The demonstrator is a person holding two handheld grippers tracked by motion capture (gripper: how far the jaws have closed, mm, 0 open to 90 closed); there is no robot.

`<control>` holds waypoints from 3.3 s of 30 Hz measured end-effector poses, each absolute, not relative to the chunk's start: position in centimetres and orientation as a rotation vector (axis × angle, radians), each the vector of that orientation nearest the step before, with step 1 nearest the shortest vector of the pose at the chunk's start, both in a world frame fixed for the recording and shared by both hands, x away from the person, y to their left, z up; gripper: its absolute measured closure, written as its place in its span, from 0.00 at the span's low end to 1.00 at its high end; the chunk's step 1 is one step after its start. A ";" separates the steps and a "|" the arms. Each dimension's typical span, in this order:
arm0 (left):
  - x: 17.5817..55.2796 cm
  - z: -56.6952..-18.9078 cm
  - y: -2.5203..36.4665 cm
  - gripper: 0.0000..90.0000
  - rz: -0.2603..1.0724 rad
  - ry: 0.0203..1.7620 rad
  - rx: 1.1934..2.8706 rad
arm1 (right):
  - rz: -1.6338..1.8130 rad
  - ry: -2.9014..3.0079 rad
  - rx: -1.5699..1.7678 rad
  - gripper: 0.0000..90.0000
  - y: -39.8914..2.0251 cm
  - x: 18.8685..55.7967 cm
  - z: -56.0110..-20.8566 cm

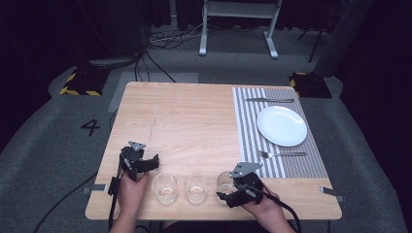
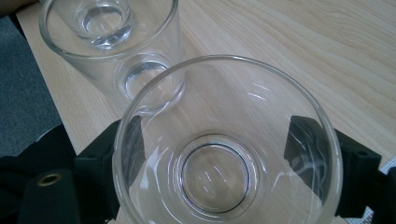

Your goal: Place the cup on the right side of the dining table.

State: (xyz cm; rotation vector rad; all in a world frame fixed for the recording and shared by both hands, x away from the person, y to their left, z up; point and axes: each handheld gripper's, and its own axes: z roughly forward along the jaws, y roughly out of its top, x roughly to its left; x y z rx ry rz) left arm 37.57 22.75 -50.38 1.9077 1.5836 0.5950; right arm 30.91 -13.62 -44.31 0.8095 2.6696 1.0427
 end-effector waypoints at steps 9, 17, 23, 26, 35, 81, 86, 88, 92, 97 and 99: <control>37.6 -50.4 22.7 0.15 0.595 1.584 1.907 | 1.047 2.659 0.793 0.20 -13.9 31.0 -43.1; 37.6 -50.4 22.7 0.15 0.593 1.585 1.905 | 1.062 2.637 0.797 0.20 -14.1 31.4 -41.8; 37.6 -50.4 22.7 0.15 0.594 1.585 1.905 | 1.066 2.617 0.797 0.20 -14.2 31.8 -41.1; 37.6 -50.4 22.7 0.15 0.594 1.584 1.905 | 1.074 2.605 0.796 0.20 -14.3 32.1 -40.7; 37.6 -50.4 22.7 0.15 0.594 1.584 1.904 | 1.098 2.589 0.799 0.20 -14.5 33.1 -39.3; 37.6 -50.4 22.7 0.15 0.594 1.583 1.905 | 1.134 2.417 0.990 0.20 -17.1 42.4 -32.3; 37.6 -50.4 22.7 0.15 0.594 1.583 1.906 | 1.095 2.387 1.014 0.20 -17.4 43.8 -31.9; 37.6 -50.4 22.7 0.15 0.594 1.583 1.906 | 1.072 2.378 1.024 0.20 -17.5 44.5 -31.8; 37.6 -50.4 22.7 0.15 0.594 1.583 1.905 | 1.047 2.364 1.037 0.20 -17.6 45.5 -31.7; 37.6 -50.4 22.7 0.15 0.594 1.583 1.906 | 1.029 2.353 1.065 0.20 -17.9 47.2 -31.5; 37.6 -50.4 22.7 0.15 0.594 1.583 1.906 | 1.030 2.350 1.081 0.20 -18.0 48.0 -31.4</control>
